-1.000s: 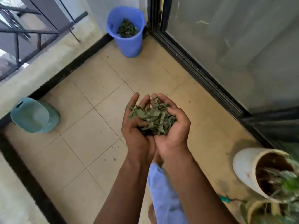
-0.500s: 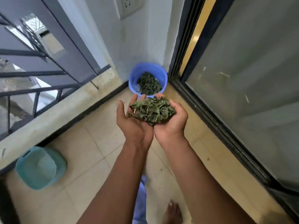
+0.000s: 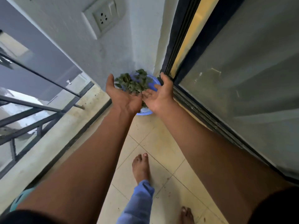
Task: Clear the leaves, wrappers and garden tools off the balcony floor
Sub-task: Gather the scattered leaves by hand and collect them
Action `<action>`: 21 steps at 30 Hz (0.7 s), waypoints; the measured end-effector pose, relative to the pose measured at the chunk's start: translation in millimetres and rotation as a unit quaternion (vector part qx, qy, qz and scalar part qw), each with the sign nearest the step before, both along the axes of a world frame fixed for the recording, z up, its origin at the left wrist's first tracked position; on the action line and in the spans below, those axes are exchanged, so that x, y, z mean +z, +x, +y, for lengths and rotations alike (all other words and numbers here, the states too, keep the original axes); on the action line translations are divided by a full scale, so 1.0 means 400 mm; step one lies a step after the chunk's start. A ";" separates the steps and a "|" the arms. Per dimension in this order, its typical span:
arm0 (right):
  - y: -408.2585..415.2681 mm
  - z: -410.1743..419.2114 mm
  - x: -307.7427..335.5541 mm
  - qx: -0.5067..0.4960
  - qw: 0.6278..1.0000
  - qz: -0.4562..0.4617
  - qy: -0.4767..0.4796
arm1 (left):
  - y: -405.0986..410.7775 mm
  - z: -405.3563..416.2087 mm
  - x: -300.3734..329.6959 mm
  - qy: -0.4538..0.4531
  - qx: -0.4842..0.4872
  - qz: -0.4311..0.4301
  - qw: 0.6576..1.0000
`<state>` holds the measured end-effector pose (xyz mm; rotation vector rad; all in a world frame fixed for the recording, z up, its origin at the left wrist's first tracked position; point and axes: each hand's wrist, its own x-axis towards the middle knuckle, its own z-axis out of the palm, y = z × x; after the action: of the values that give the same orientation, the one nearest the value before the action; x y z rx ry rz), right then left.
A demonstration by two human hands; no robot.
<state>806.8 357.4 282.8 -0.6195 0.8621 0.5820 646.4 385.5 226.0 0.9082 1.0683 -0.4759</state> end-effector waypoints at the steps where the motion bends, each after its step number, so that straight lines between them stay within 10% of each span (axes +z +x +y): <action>1: 0.010 -0.002 0.001 0.003 1.000 0.002 -0.007 | 0.109 0.046 0.023 0.041 0.026 0.029 0.998; 4: 0.012 -0.021 0.000 0.009 0.999 0.003 -0.032 | 0.349 0.172 0.147 -0.116 0.253 -0.106 0.955; 21: -0.352 -0.354 0.014 -0.078 0.992 0.005 -0.103 | 0.016 -0.180 0.207 0.023 0.012 -0.033 0.999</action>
<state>666.0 215.8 288.2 -0.7282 0.9777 0.3571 652.9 313.3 308.6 0.9434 1.0331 -0.4010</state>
